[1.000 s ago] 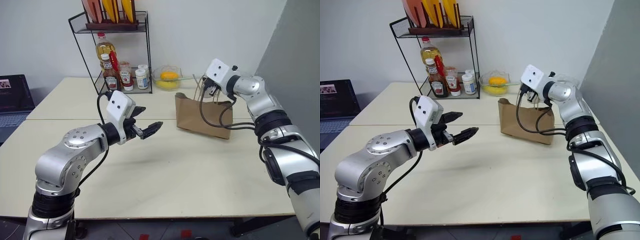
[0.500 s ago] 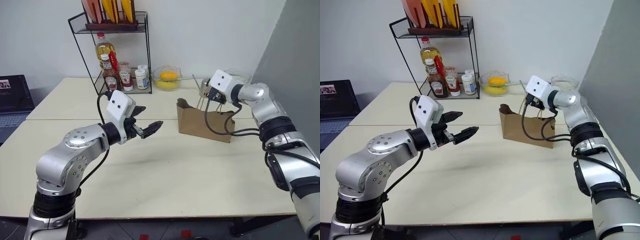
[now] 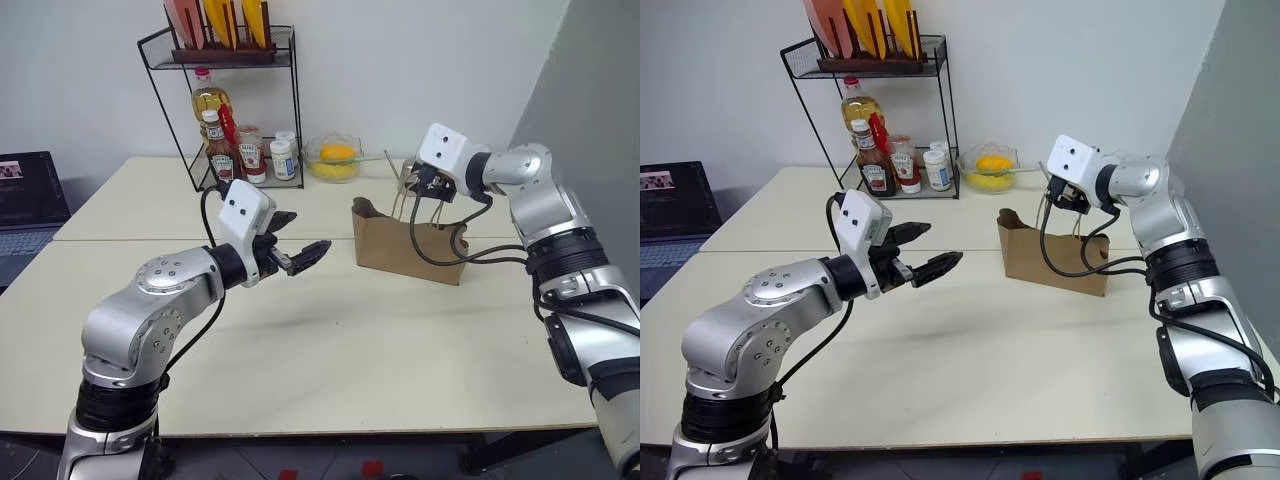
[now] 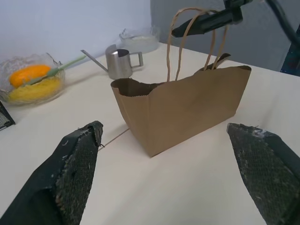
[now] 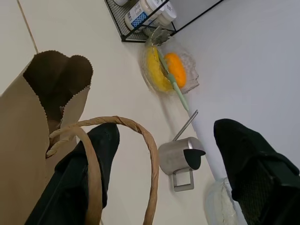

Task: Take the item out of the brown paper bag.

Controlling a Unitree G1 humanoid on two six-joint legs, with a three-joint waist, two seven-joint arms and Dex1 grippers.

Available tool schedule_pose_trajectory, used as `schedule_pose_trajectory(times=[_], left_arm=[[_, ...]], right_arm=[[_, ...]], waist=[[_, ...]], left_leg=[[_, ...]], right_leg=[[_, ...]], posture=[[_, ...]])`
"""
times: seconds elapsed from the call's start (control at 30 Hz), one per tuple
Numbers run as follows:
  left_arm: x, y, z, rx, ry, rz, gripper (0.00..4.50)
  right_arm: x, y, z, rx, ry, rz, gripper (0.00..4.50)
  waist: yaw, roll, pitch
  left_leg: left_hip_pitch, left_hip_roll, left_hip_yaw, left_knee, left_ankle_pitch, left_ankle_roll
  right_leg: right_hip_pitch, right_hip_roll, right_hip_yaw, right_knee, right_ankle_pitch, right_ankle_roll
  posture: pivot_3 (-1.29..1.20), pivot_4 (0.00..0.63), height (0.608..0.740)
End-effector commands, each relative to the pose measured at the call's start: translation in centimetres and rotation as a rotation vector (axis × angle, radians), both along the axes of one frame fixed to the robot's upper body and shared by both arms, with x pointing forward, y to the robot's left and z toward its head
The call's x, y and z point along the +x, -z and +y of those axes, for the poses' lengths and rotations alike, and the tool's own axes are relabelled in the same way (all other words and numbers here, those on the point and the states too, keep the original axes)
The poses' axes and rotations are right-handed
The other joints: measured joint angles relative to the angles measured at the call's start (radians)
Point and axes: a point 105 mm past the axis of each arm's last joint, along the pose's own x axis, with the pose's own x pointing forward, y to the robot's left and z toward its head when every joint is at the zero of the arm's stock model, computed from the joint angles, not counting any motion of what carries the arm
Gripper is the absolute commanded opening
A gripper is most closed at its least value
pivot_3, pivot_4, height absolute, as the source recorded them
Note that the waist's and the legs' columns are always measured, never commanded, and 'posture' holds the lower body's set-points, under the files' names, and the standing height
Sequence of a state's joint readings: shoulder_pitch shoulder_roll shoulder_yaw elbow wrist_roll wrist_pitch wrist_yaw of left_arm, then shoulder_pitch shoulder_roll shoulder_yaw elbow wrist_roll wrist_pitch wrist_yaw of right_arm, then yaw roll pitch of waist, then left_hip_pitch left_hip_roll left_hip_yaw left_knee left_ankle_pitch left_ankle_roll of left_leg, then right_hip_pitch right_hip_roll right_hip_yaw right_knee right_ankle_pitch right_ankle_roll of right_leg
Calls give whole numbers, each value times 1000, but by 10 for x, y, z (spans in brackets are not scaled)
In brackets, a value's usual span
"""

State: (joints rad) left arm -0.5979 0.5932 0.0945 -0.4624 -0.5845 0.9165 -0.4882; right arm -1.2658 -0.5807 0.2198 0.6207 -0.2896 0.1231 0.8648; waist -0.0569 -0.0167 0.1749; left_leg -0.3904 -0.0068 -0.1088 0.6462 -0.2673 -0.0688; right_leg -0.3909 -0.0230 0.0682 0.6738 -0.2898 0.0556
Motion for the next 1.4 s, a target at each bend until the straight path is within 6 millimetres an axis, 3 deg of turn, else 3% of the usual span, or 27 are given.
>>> schedule_pose_trajectory(times=[0.03, 0.27, 0.6, 0.63, 0.9, 1.0, 1.2, 1.37, 1.4], left_arm=[[-2, -13, 0, -7, -5, -63, 4500], [-2, -14, 1, -6, -7, -64, 4500], [-1, -14, -1, -2, -2, -61, 4500], [-1, -14, -1, -2, -2, -62, 4500], [-1, -15, -1, 2, -5, -67, 4500], [-1, -15, 0, 3, -6, -68, 4500], [0, -15, 0, 8, -7, -75, 4500], [1, -16, 0, 11, -8, -83, 4500], [1, -17, 0, 11, -8, -86, 4500]], right_arm=[[-8, -20, 0, 23, -15, -42, 3515], [-7, -17, -6, 23, 8, -21, 3515], [6, 3, -28, 19, 85, 19, 187], [7, 4, -29, 18, 89, 19, 27], [7, 0, -27, 14, 73, -5, 27], [3, -6, -21, 27, 32, 0, 605], [-6, -21, -8, 86, -25, -9, 2594], [-2, -26, -10, 104, 13, -56, 4341], [-1, -26, -12, 101, 26, -64, 4428]], waist=[[0, 0, 0], [0, 0, 0], [0, 0, 0], [0, 0, 0], [0, 0, 0], [0, 0, 0], [0, 0, 0], [0, 0, 0], [0, 0, 0]], left_leg=[[0, 0, 0, 0, 0, 0], [0, 0, 0, 0, 0, 0], [0, 0, 0, 0, 0, 0], [0, 0, 0, 0, 0, 0], [0, 0, 0, 0, 0, 0], [0, 0, 0, 0, 0, 0], [0, 0, 0, 0, 0, 0], [0, 0, 0, 0, 0, 0], [0, 0, 0, 0, 0, 0]], right_leg=[[0, 0, 0, 0, 0, 0], [0, 0, 0, 0, 0, 0], [0, 0, 0, 0, 0, 0], [0, 0, 0, 0, 0, 0], [0, 0, 0, 0, 0, 0], [0, 0, 0, 0, 0, 0], [0, 0, 0, 0, 0, 0], [0, 0, 0, 0, 0, 0], [0, 0, 0, 0, 0, 0]], posture=[[0, 150, 740], [0, 150, 740], [0, 150, 740], [0, 150, 740], [0, 150, 740], [0, 150, 740], [0, 150, 740], [0, 150, 740], [0, 150, 740]])
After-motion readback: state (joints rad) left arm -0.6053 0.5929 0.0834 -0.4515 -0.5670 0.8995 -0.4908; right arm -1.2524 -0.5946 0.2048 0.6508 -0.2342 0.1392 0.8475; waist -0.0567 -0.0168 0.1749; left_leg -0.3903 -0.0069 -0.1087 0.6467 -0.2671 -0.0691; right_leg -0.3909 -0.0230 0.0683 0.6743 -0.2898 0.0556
